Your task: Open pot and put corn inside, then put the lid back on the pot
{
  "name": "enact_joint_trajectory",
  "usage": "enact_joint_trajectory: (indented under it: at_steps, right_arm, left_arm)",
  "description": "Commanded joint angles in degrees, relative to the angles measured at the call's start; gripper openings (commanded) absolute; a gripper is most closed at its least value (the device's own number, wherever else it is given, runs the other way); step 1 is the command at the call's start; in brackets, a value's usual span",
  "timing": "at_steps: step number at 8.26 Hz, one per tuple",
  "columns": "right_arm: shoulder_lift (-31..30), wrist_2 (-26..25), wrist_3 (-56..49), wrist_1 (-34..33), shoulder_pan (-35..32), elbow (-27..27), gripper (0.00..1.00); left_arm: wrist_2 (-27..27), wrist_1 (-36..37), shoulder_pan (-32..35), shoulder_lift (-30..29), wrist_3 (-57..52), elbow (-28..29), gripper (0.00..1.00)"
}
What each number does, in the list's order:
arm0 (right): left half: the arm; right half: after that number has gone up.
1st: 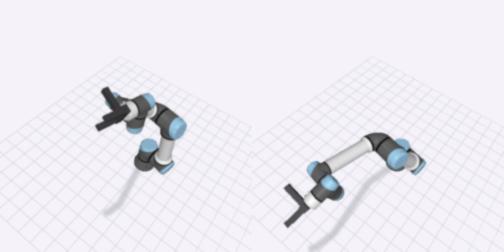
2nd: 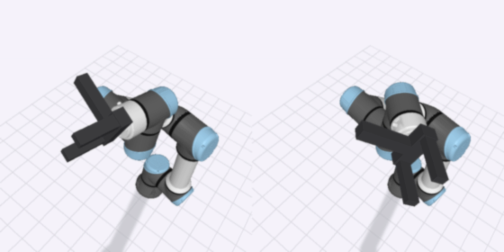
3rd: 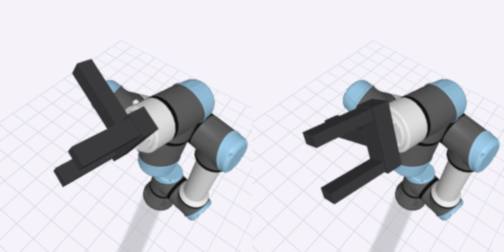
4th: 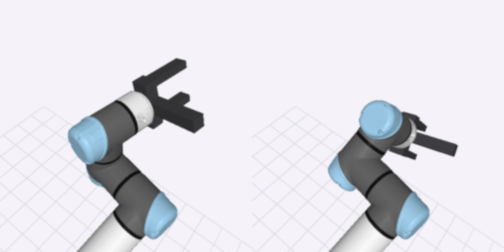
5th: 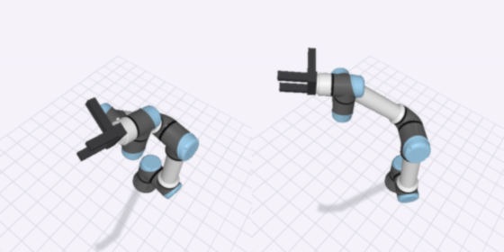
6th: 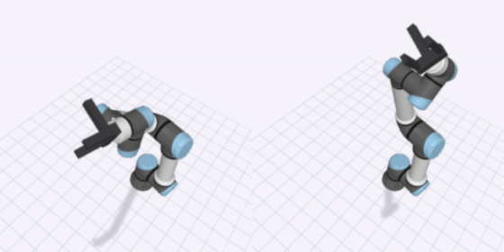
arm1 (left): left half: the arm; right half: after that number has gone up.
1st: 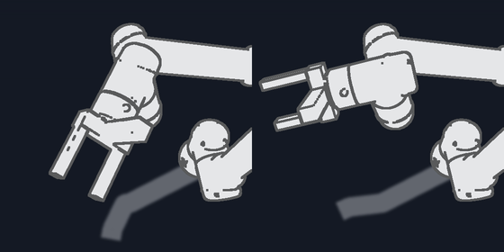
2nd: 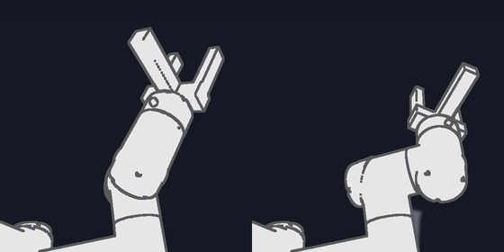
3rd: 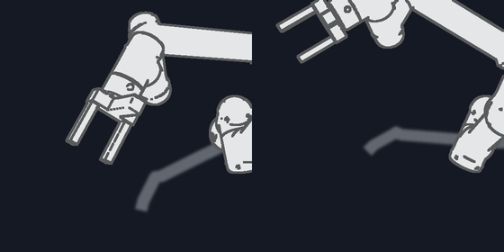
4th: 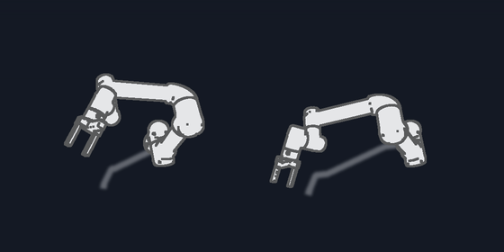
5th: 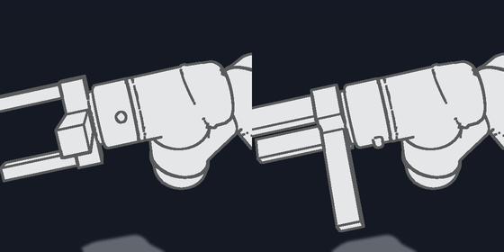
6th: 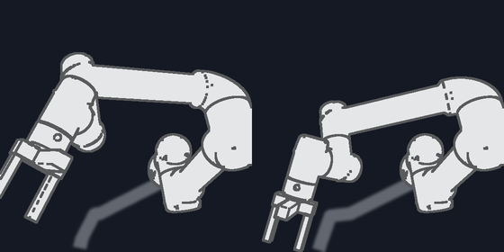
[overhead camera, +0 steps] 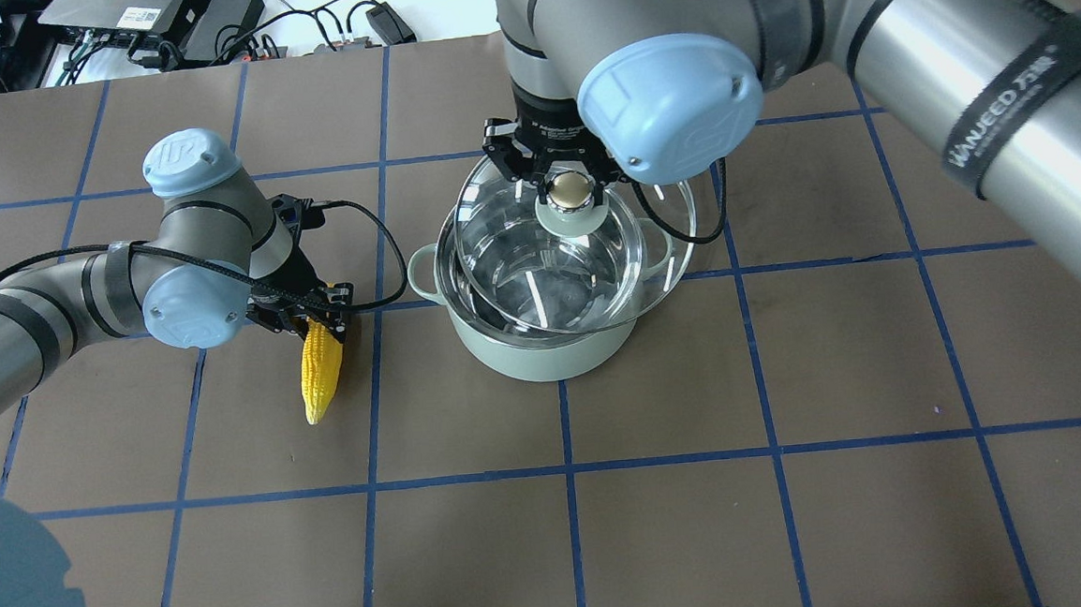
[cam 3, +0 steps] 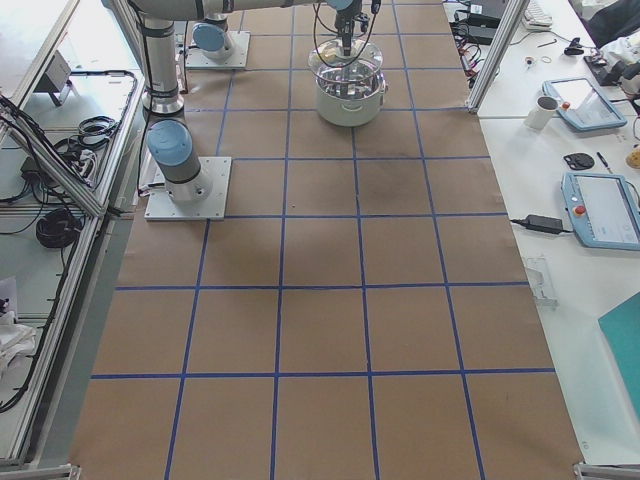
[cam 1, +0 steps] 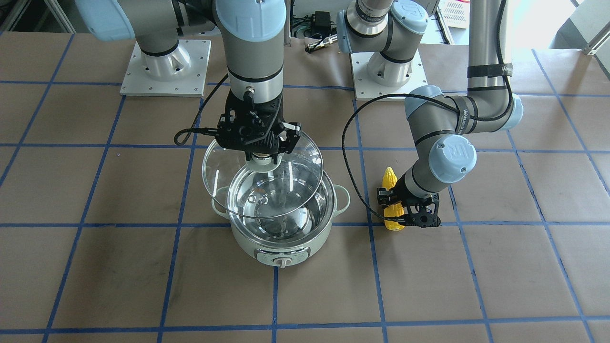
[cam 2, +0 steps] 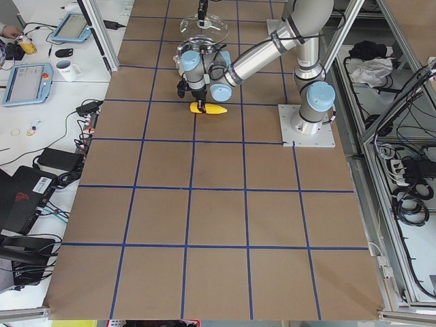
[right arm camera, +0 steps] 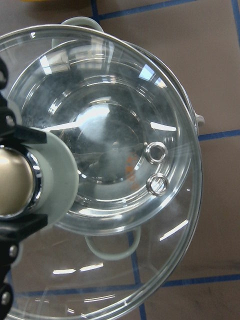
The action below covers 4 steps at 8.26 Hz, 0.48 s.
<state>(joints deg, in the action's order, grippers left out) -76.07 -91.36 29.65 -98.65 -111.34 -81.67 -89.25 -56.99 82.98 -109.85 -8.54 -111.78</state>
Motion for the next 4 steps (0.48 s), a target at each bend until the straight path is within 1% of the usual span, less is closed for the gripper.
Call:
enact_joint_trajectory:
  at_steps: [1,2,3,4]
  right_arm:
    - [-6.1,0.8,-10.0,6.4,9.6,0.1,0.34]
    - [-8.4,0.8,-17.4,9.8,14.2,0.1,0.32]
    - [-10.4,0.8,-22.0,11.9,17.5,0.1,0.29]
    - [-11.7,0.7,-28.5,12.9,19.7,-0.3,0.27]
  left_arm:
    - [-0.4,-4.7,-0.4,3.7,0.6,2.6,0.08]
    - [-0.5,-11.2,-0.4,5.3,1.7,7.6,0.08]
    - [-0.9,-21.0,-0.3,6.1,5.2,14.4,0.08]
    - [-0.7,-28.7,0.7,6.1,8.8,21.2,0.08]
